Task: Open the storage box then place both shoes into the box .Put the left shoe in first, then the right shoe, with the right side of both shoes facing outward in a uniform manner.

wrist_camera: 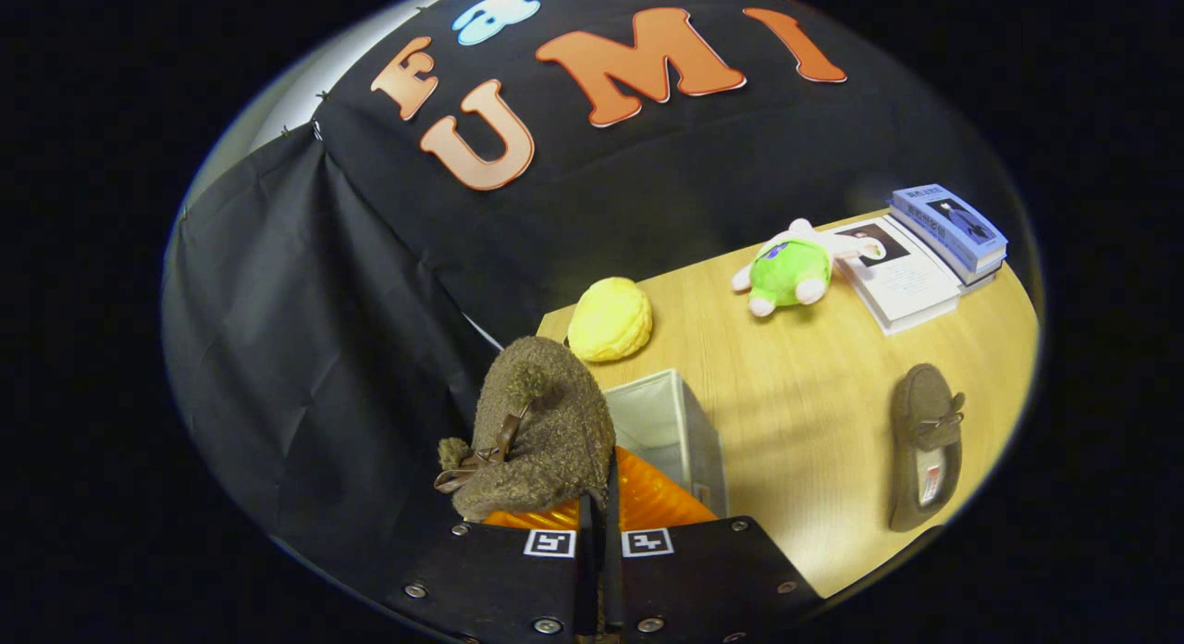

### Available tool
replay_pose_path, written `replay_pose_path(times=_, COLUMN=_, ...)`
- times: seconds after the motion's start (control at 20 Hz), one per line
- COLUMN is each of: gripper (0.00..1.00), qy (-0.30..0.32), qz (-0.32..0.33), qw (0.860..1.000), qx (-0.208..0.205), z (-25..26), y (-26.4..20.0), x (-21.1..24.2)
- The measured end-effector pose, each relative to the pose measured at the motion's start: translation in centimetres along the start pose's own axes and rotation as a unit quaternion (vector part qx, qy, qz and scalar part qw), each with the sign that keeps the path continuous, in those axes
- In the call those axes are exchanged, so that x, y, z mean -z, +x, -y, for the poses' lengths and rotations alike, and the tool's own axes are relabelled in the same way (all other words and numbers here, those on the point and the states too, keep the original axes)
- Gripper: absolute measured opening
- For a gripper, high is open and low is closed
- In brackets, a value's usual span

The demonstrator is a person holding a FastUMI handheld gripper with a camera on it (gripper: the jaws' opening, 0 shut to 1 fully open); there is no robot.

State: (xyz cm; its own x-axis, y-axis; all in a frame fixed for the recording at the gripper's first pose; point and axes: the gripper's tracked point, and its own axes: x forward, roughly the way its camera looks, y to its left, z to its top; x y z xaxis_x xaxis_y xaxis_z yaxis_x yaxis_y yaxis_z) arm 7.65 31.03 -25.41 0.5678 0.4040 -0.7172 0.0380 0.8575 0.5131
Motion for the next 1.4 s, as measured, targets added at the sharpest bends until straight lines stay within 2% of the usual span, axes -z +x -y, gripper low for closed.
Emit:
replay_pose_path(times=0.5, gripper=0.05, qy=0.008, qz=-0.098, qw=0.994, qx=0.051, z=-1.3, y=7.1, x=7.0)
replay_pose_path(times=0.6, gripper=0.06, qy=0.02, qz=-0.109, qw=0.992, qx=0.065, z=-0.8, y=8.0, x=7.9)
replay_pose_path(times=0.7, gripper=0.09, qy=0.046, qz=-0.128, qw=0.989, qx=0.061, z=-1.0, y=8.4, x=9.1)
replay_pose_path(times=0.8, gripper=0.15, qy=0.061, qz=-0.153, qw=0.985, qx=0.059, z=-1.2, y=8.6, x=10.2)
replay_pose_path(times=0.9, gripper=0.31, qy=0.053, qz=-0.171, qw=0.983, qx=0.044, z=-2.1, y=8.3, x=11.0)
replay_pose_path(times=0.95, gripper=0.44, qy=0.049, qz=-0.176, qw=0.983, qx=0.028, z=-2.5, y=7.9, x=11.0)
replay_pose_path(times=1.0, gripper=0.49, qy=0.044, qz=-0.18, qw=0.983, qx=0.007, z=-3.2, y=7.6, x=11.1)
replay_pose_path(times=1.05, gripper=0.59, qy=0.04, qz=-0.18, qw=0.983, qx=-0.01, z=-3.9, y=7.2, x=11.0)
replay_pose_path(times=1.15, gripper=0.66, qy=0.027, qz=-0.168, qw=0.985, qx=-0.034, z=-4.9, y=5.9, x=10.3)
replay_pose_path(times=1.4, gripper=0.84, qy=-0.043, qz=-0.087, qw=0.994, qx=-0.054, z=-4.1, y=1.1, x=6.3)
